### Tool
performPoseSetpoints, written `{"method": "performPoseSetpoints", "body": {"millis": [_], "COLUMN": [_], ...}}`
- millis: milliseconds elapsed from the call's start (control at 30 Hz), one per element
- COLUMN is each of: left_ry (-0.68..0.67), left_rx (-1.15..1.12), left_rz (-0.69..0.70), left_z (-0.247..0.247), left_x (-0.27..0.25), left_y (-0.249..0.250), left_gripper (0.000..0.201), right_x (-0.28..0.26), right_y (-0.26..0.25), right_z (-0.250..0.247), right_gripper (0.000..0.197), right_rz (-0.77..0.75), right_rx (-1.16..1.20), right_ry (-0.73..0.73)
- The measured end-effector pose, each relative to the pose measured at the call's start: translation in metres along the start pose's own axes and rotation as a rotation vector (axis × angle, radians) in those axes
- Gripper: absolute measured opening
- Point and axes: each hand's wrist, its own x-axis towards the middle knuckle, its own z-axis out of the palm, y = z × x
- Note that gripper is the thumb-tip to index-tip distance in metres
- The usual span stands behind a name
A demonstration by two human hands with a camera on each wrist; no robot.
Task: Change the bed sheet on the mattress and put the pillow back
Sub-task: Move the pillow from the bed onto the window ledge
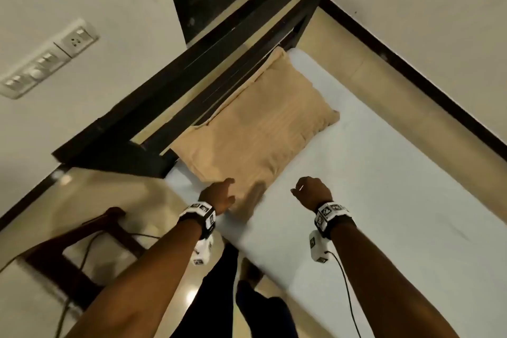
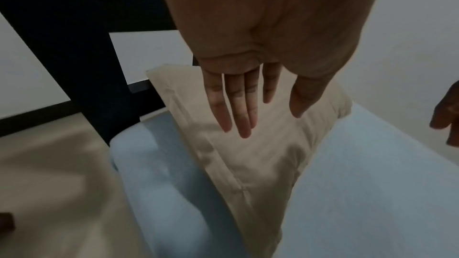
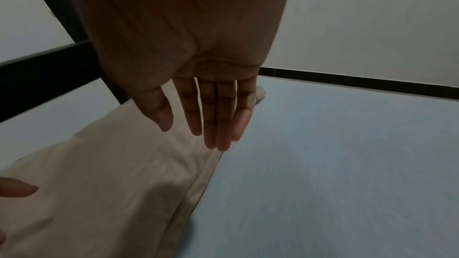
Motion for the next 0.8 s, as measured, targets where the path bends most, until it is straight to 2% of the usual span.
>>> {"method": "performPoseSetpoints", "body": {"millis": [67,167,300,367,433,467,567,667,733,800], "left_ry": [0.037,0.162,0.307,0.385,0.455,0.473,0.496,0.516,0.528,0.52], "left_rx": [-0.051,-0.208,-0.304,-0.41,-0.526,-0.573,-0.663,-0.656,-0.643,-0.617], "left_rz": [-0.048,-0.199,-0.251,-0.217,-0.187,-0.181,-0.178,-0.189,-0.198,-0.201], "left_z": [0.007,0.021,0.055,0.068,0.079,0.086,0.106,0.115,0.115,0.112], "left_x": [0.021,0.047,0.081,0.085,0.089,0.09,0.093,0.098,0.101,0.099], "left_y": [-0.011,-0.029,-0.065,-0.073,-0.074,-0.074,-0.075,-0.077,-0.079,-0.08], "left_gripper": [0.07,0.079,0.096,0.097,0.1,0.103,0.119,0.131,0.136,0.138], "right_x": [0.036,0.092,0.182,0.22,0.254,0.265,0.28,0.286,0.279,0.266], "right_y": [0.001,0.002,0.004,0.006,0.005,0.004,0.008,0.02,0.022,0.019], "right_z": [-0.001,-0.003,0.006,0.011,0.026,0.037,0.053,0.055,0.047,0.038], "right_gripper": [0.029,0.036,0.052,0.067,0.093,0.098,0.096,0.095,0.079,0.052], "right_rz": [0.007,0.016,0.004,0.113,0.252,0.331,0.52,0.518,0.487,0.431], "right_rx": [0.002,0.018,0.229,0.435,0.62,0.681,0.796,0.959,1.094,1.165], "right_ry": [-0.01,0.002,0.147,0.227,0.284,0.301,0.334,0.258,0.247,0.304]}}
